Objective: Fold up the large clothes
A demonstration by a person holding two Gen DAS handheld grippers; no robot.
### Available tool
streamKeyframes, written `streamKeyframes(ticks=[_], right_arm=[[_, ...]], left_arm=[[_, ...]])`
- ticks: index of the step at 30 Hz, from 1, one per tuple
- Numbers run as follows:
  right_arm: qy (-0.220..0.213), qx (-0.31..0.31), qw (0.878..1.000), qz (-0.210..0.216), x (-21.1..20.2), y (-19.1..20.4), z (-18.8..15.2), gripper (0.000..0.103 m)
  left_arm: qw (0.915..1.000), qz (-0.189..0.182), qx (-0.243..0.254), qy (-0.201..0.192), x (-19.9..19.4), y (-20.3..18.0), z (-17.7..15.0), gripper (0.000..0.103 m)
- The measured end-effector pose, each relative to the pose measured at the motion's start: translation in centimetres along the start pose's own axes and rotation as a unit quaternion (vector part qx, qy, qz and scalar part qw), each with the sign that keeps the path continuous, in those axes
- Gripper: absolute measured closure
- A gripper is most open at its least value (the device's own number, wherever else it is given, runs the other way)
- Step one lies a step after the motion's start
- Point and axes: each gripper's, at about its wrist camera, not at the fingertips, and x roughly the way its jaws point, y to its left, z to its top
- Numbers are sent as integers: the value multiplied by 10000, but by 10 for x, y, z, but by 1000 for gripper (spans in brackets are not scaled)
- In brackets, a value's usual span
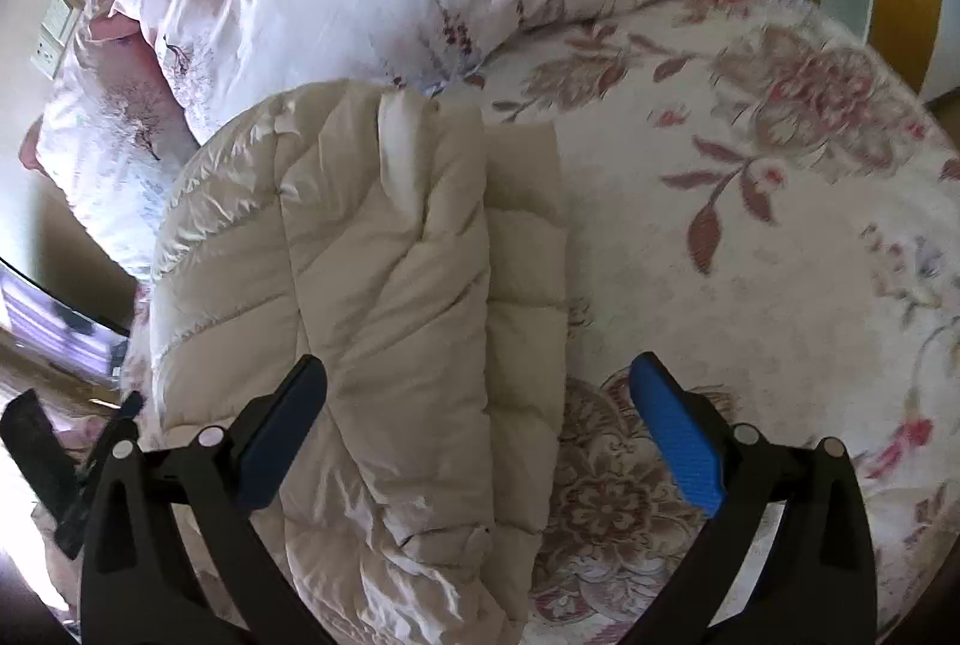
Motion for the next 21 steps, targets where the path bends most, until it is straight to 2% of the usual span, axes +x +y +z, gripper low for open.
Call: streamKeyframes(ticks=[9, 13, 16, 19, 21], right_arm=[[205, 138, 9990, 383, 12, -10, -2, 2], [331, 188, 9973, 628, 16, -13, -2, 2], [437, 260, 9964, 682, 20, -16, -1, 2], [556, 253, 9951, 776, 25, -18, 2, 2], [687, 213, 9936, 875, 31, -19, 4, 2]], left_arm=[[9997, -160, -87, 137, 11, 0, 0, 1], [9977, -562, -312, 222, 16, 5, 2, 1], [9922, -990, -668, 357, 25, 14, 3, 1], [9804, -1491, -1136, 613, 37, 24, 2, 1], [9743, -1679, -1322, 710, 44, 29, 2, 1]])
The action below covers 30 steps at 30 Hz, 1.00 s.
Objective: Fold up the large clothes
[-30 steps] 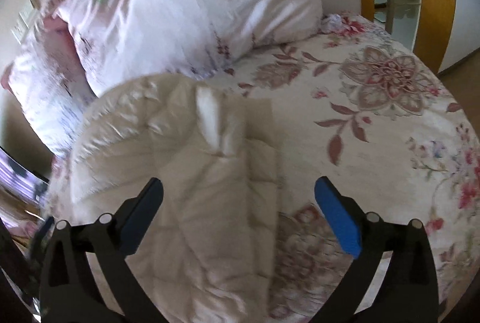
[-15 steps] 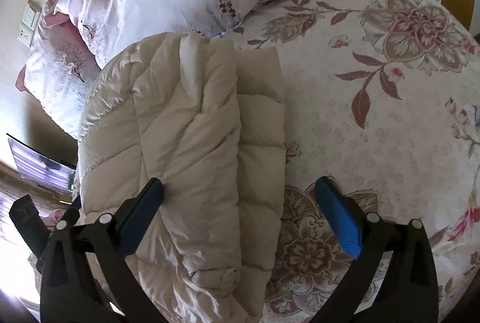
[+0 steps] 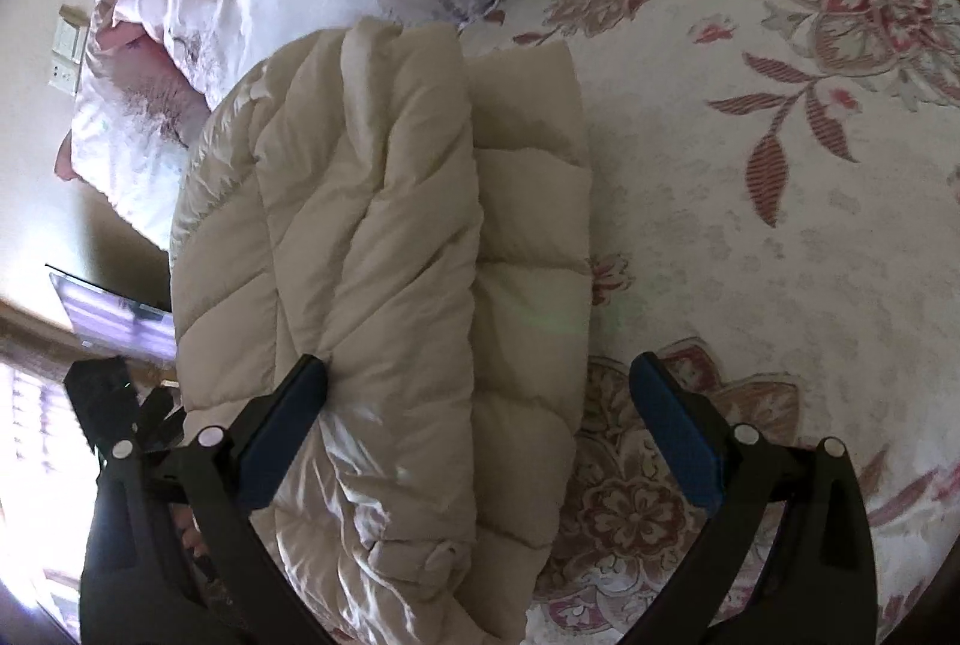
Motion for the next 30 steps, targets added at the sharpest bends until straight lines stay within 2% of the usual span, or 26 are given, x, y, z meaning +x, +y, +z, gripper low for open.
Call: streamKeyframes(ticks=[5, 18, 20, 22, 26, 29, 30], right_arm=[[456, 261, 9962, 699, 19, -11, 8, 2], [827, -312, 9916, 948, 54, 24, 17, 2], [926, -309, 9881, 1187, 61, 25, 16, 4], [887, -287, 9866, 1336, 66, 26, 14, 7], [880, -174, 9822, 1650, 75, 21, 10, 25], [835, -74, 9777, 1928, 73, 16, 5, 42], [779, -61, 9762, 2023, 72, 17, 3, 48]], left_arm=[[9997, -204, -99, 71, 8, 3, 3, 1], [9966, -600, -564, 93, 17, 20, 7, 1], [9956, -682, -632, 105, 18, 22, 7, 1], [9945, -765, -703, 106, 18, 25, 7, 2], [9919, -939, -852, 83, 17, 29, 6, 8], [9900, -1085, -905, 27, 13, 31, 4, 18], [9889, -1159, -928, -10, 10, 31, 3, 25]])
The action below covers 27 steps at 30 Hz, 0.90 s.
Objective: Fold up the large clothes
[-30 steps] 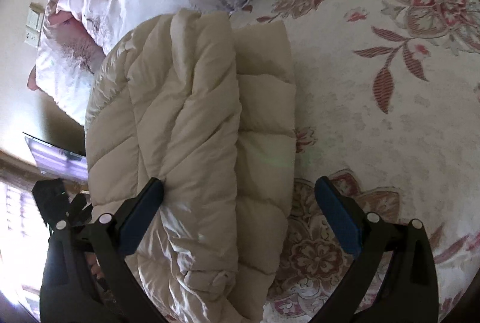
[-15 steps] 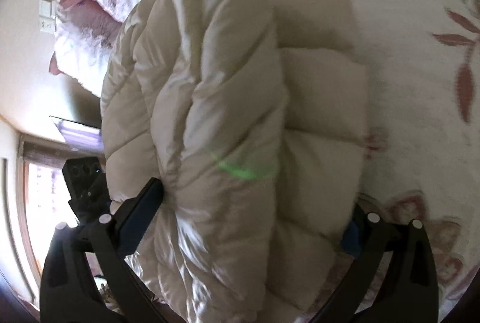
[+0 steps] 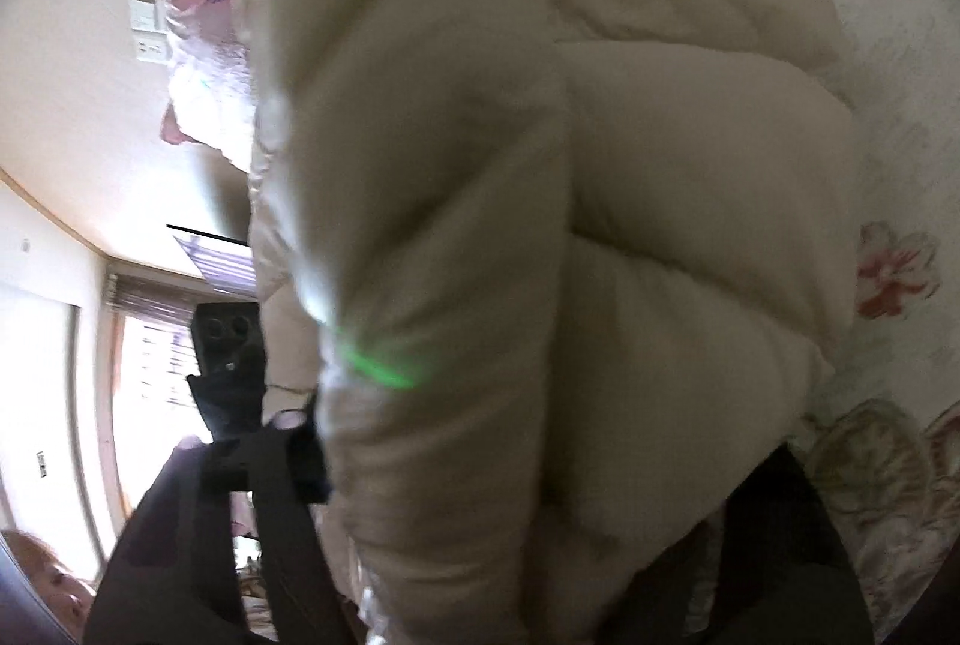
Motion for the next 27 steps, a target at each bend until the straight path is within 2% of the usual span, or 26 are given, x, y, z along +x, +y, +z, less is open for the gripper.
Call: streamKeyframes(ticks=[4, 6, 14, 20, 27], right_arm=[[-166, -121, 9997, 106, -1, 10, -4, 61], [-194, -210, 9995, 106, 2, 19, -3, 64], [-124, -544, 9982, 234, 30, 61, 1, 66], [1, -770, 9964, 342, 57, 77, 6, 66], [88, -829, 9963, 231, 102, 79, 13, 67]], left_arm=[[9996, -264, -1, -112, -11, -3, 0, 45], [9993, -329, 78, -188, -19, -7, -1, 48], [9976, -232, 322, -571, -69, -15, 5, 50], [9952, 148, 385, -892, -113, 0, 12, 50], [9927, 705, 212, -957, -133, 37, 18, 50]])
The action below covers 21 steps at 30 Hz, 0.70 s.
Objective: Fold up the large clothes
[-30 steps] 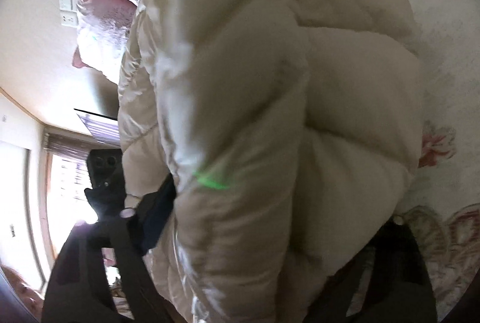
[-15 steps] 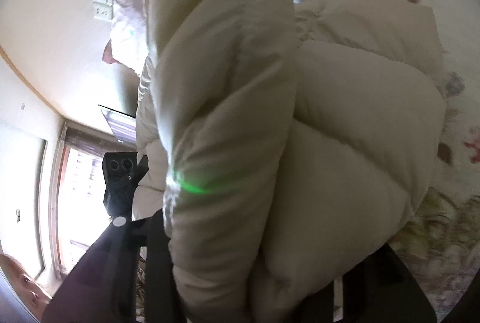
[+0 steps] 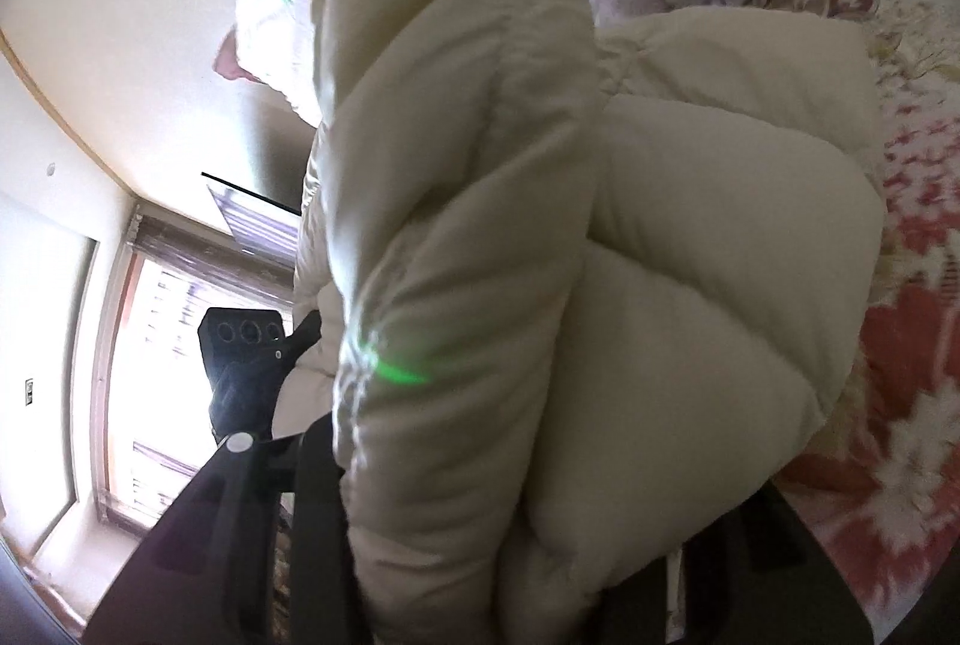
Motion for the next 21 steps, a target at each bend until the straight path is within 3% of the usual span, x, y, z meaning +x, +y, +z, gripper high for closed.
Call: streamKeyframes(ticks=[4, 6, 9, 14, 16, 19, 21], right_arm=[[-78, 166, 9998, -10, 7, -12, 1, 64], [-118, 245, 9995, -129, 6, -19, 1, 54], [-190, 456, 9978, -444, 6, -29, -4, 36], [-638, 112, 9897, -1273, -17, -4, -17, 24], [-1024, -161, 9782, -1800, -39, 9, -24, 19], [-1880, -669, 9460, -2555, -76, 36, -42, 20], [-2229, -1250, 9304, -2630, -83, 64, -59, 39]], left_arm=[[9997, 199, -70, 138, 8, 19, 2, 49], [9994, 267, -115, 200, 14, 24, 3, 47], [9988, 386, -173, 233, 20, 27, 6, 40], [9972, 741, 74, -8, 8, 14, 7, 36], [9940, 1024, 303, -247, -6, 3, 5, 36], [9831, 1439, 883, -703, -29, -24, -5, 35], [9746, 1573, 1309, -909, -40, -45, -17, 32]])
